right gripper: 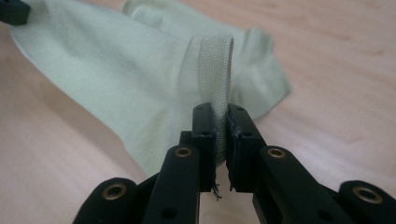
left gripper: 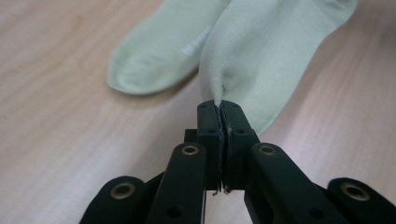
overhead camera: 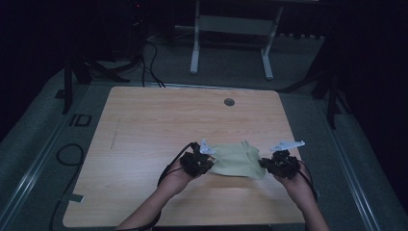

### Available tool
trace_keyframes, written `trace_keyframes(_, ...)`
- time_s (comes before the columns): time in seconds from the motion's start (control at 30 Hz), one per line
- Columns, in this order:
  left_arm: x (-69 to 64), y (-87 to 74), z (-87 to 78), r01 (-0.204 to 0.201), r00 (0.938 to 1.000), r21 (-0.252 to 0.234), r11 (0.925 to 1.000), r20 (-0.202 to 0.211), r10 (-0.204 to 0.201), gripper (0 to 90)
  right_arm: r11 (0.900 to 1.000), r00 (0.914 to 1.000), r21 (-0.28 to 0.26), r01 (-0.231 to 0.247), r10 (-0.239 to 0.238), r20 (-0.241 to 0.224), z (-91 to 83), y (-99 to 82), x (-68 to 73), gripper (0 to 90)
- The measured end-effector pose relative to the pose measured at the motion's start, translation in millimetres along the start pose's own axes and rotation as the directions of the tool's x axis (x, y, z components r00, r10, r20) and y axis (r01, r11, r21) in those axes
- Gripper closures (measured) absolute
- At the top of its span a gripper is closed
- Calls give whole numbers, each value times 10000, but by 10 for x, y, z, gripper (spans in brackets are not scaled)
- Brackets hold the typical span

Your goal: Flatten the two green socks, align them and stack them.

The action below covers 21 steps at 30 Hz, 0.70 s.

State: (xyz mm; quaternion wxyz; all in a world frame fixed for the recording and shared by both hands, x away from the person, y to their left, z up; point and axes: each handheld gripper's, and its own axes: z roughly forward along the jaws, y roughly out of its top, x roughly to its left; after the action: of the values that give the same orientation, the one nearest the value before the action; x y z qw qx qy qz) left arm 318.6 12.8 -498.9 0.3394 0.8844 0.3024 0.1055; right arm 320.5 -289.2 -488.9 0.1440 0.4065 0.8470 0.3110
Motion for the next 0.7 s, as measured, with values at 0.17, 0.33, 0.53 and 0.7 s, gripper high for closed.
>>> trace_keyframes(0.17,163,156,4,43,9996,88,10000,-273,-40,874,9998,9998,-28,-175,175,49,26,196,-125,830)
trace_keyframes(0.33,270,255,48,88,9989,328,9994,-459,-73,874,9998,9997,160,-118,114,214,93,352,-202,829)
trace_keyframes(0.53,369,307,158,206,9976,475,9987,-677,-173,873,9985,9990,434,-326,312,327,262,458,-302,829)
trace_keyframes(0.7,418,341,346,242,9978,873,9959,-641,-186,873,9939,9966,778,-781,759,311,426,473,-421,829)
